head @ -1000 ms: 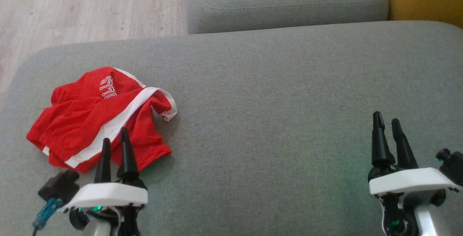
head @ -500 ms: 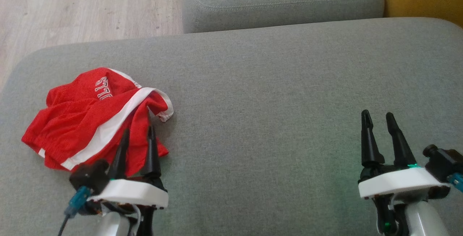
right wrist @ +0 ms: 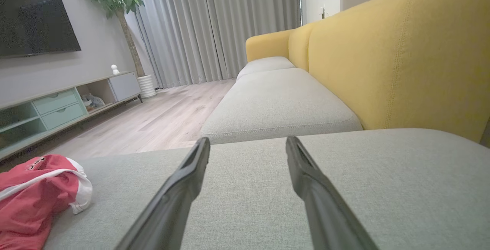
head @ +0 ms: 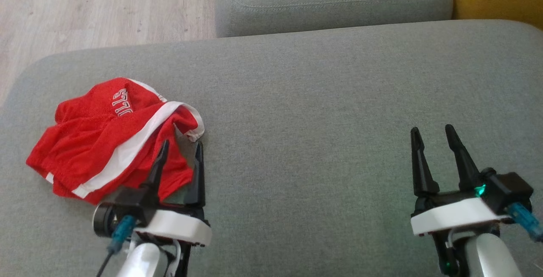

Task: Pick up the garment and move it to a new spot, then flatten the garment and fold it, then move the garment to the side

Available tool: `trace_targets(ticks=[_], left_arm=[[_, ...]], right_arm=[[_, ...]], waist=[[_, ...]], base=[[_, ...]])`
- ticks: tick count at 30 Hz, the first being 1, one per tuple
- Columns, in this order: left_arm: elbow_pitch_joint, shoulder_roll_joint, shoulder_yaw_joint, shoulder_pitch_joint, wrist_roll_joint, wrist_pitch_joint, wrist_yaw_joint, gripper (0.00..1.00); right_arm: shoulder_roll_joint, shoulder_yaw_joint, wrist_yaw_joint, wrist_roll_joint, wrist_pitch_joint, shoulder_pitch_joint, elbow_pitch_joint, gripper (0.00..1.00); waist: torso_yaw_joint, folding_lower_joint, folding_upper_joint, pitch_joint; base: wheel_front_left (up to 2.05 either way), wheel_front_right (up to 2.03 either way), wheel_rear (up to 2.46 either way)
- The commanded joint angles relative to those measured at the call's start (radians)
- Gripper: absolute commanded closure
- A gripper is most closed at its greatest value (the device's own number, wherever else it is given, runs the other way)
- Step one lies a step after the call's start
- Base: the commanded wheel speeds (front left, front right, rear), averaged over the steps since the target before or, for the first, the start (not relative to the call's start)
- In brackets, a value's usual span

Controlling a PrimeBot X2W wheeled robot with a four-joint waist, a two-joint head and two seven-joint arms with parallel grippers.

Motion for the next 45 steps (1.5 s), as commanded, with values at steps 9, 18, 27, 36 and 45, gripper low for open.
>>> trace_targets(ticks=[9,18,27,36,45], left_arm=[[-0.031,0.045,-0.049,-0.083,0.137,-0.041,0.057,0.0],[-0.006,0.069,-0.11,-0.104,0.246,-0.067,0.108,0.0],[-0.003,0.008,-0.017,-0.058,0.153,-0.097,0.115,0.0],[0.041,-0.043,0.064,-0.001,0.121,-0.109,0.046,0.0],[0.081,-0.066,0.099,-0.006,0.134,-0.109,0.011,0.0]], right_arm=[[-0.01,0.033,-0.001,-0.164,-0.043,-0.054,-0.053,0.0],[-0.01,0.054,-0.001,-0.306,-0.069,-0.054,-0.062,0.0],[-0.011,0.03,-0.001,-0.265,-0.099,-0.036,-0.065,0.0],[-0.011,0.006,-0.001,-0.103,-0.111,-0.011,0.025,0.0],[-0.011,0.01,-0.001,-0.081,-0.111,-0.02,0.05,0.0]], waist=[[0.005,-0.0001,0.0,0.005],[0.005,-0.0001,0.0,0.006],[0.007,-0.0001,0.0,0.006],[0.019,-0.0001,0.0,-0.001],[0.023,-0.0001,0.0,0.0]], base=[[0.0,0.0,0.0],[0.0,0.0,0.0],[0.0,0.0,0.0],[0.0,0.0,0.0],[0.0,0.0,0.0]])
